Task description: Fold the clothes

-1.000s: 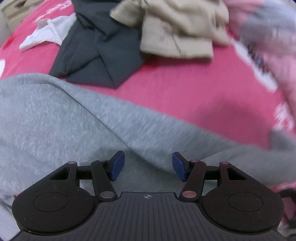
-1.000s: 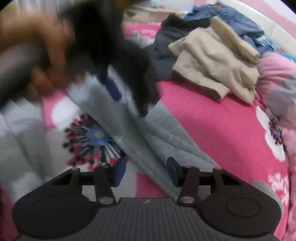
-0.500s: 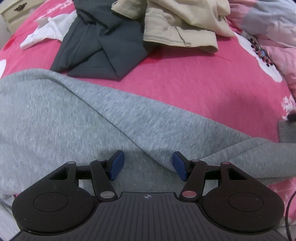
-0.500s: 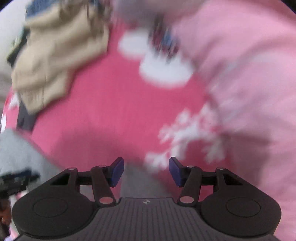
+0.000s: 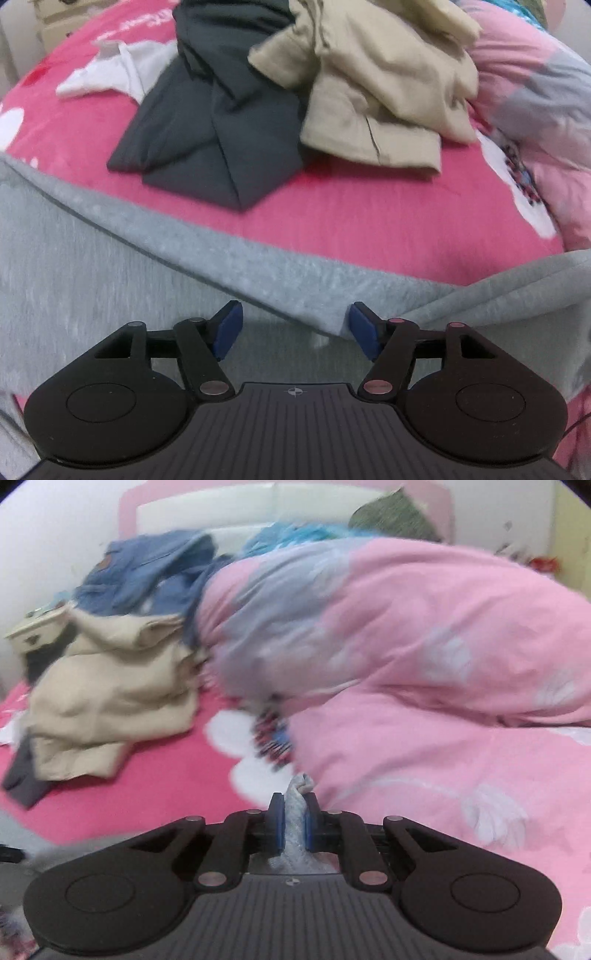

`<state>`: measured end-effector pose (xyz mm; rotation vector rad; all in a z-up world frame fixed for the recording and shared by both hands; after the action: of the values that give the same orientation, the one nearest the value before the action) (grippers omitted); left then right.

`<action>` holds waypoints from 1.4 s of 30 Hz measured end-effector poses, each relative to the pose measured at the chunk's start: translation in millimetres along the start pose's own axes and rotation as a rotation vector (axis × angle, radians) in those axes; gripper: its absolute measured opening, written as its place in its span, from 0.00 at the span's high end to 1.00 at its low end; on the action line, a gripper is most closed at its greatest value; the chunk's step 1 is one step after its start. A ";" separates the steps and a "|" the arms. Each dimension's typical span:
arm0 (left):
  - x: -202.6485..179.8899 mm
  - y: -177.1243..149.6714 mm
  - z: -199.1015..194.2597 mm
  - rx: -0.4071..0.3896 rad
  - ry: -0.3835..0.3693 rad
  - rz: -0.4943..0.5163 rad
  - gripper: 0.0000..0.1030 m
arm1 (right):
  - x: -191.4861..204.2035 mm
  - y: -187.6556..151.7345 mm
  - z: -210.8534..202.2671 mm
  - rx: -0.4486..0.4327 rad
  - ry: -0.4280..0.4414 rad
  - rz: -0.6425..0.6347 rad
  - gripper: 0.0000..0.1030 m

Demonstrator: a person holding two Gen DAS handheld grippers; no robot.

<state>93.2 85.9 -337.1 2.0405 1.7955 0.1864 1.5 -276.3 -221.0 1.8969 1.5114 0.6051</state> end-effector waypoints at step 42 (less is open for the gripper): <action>89.2 -72.5 -72.1 -0.075 0.246 0.532 0.35 | 3.6 -87.1 -52.7 0.307 -0.015 -0.078 0.59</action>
<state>14.6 194.3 -315.2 2.4827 1.3009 0.6709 -93.5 -250.3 -247.0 2.0493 1.7399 0.3366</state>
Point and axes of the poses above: each gripper's, at about its wrist camera, not at the fingertips, and z roughly the way its jaws point, x to its left, y to its top, the point moved 4 cm from there along z, roughly the way its jaws point, and after that the axes turned 1 degree about -x, right-handed, at the moved point
